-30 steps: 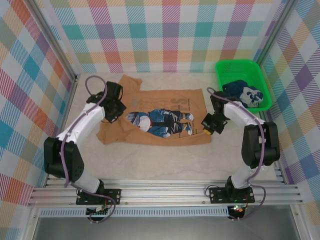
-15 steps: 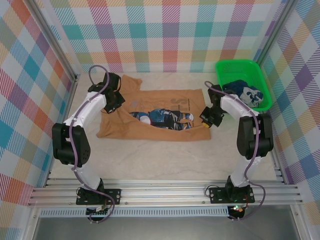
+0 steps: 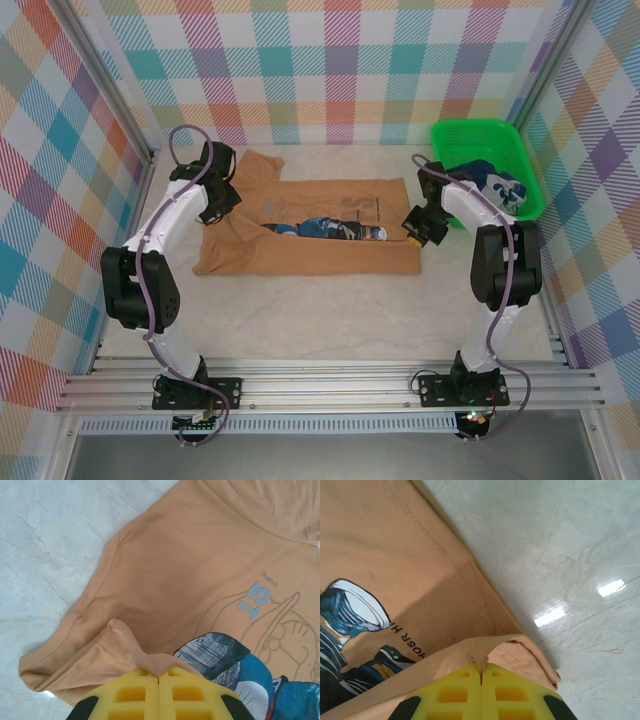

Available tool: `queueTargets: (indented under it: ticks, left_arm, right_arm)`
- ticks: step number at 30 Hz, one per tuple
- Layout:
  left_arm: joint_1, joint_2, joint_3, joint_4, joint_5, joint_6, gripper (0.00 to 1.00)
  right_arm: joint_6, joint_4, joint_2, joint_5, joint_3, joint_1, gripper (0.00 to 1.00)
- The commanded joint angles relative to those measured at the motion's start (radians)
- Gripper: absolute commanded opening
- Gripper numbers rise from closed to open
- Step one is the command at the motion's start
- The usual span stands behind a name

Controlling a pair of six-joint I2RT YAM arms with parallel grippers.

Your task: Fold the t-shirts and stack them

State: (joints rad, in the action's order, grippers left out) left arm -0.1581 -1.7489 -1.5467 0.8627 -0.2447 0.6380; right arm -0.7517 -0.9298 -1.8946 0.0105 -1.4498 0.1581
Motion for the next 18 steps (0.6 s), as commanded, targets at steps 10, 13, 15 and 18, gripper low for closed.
queueTargets:
  ticks: [10,13,15,18]
  left_arm:
    - [0.023,-0.062,-0.067,0.010,-0.040,-0.025,0.00]
    - [0.023,-0.079,-0.088,0.015,-0.048,-0.029,0.00]
    - [0.023,-0.096,-0.101,0.022,-0.051,-0.034,0.00]
    - [0.023,-0.118,-0.111,0.029,-0.057,-0.038,0.00]
  right_arm:
    - [-0.024,-0.035,-0.060,-0.005,-0.072,-0.006,0.00]
    - [-0.023,-0.032,-0.069,-0.002,-0.082,-0.006,0.00]
    - [-0.021,-0.034,-0.079,0.000,-0.090,-0.006,0.00]
    - [-0.015,-0.030,-0.097,0.009,-0.099,-0.006,0.00]
